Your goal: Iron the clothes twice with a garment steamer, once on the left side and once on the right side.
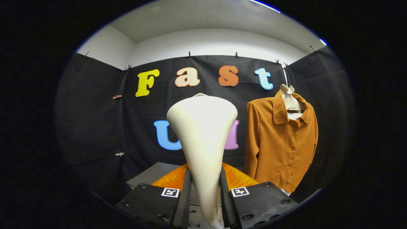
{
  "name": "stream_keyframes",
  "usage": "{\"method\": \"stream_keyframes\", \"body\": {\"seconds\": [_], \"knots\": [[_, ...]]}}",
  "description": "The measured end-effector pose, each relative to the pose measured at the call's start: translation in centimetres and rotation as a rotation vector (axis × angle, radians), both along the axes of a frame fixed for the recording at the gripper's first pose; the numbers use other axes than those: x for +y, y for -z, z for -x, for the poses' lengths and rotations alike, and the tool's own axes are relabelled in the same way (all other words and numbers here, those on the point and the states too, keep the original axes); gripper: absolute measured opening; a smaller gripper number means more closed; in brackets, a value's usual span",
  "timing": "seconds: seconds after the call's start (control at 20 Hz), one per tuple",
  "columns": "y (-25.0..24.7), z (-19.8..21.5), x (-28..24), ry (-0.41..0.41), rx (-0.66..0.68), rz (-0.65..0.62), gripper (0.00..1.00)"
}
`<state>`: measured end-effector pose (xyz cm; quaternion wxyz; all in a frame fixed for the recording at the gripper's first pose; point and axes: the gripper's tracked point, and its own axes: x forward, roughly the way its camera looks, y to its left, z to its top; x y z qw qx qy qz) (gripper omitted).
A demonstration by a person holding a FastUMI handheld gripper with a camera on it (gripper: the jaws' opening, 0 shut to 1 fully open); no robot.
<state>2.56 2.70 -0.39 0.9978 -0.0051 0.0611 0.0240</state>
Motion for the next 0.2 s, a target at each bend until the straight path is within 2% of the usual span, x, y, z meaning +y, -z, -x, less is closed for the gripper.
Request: {"method": "stream_keyframes", "body": {"seconds": [0.2], "knots": [[-0.04, 0.06, -0.25, 0.017, -0.004, -0.014, 0.44]]}}
